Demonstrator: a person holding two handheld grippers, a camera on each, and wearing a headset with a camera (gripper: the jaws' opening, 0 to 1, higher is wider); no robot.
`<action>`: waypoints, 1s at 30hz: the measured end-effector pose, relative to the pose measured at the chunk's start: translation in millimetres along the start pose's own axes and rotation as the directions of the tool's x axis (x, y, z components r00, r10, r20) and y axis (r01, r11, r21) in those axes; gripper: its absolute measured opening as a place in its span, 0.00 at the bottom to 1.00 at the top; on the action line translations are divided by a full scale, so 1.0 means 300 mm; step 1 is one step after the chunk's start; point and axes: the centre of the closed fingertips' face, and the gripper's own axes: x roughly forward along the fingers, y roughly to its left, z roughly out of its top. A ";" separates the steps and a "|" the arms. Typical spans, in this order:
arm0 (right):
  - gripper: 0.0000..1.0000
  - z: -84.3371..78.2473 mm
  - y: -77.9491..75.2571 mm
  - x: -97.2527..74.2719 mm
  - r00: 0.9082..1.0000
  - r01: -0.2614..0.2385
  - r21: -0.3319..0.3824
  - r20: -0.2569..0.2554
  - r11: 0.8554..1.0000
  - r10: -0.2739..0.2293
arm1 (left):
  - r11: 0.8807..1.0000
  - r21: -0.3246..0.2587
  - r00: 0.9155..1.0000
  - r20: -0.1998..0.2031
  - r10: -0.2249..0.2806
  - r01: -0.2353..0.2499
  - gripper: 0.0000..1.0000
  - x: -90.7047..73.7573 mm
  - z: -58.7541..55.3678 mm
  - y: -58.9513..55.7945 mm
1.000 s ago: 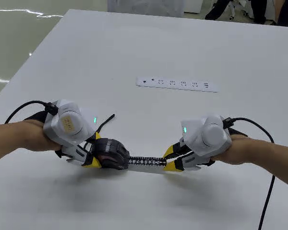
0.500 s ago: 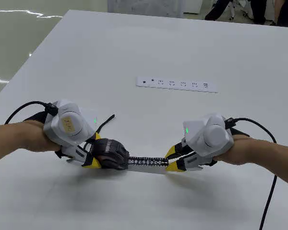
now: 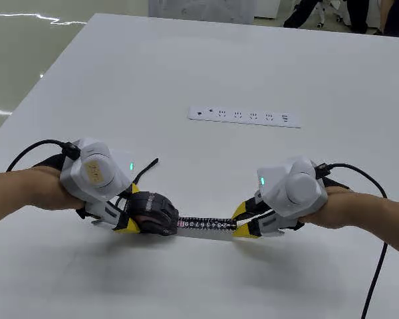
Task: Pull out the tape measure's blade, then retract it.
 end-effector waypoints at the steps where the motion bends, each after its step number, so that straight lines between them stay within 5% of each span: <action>1: 0.11 -0.002 -0.001 0.000 1.000 0.003 -0.002 -0.002 1.000 -0.003 | 1.000 0.000 1.000 0.000 0.000 0.000 0.27 0.001 -0.001 0.001; 30: 0.11 -0.023 0.005 -0.020 1.000 0.011 0.003 -0.004 1.000 -0.011 | 1.000 -0.003 1.000 0.001 0.002 -0.002 0.27 0.000 0.004 -0.003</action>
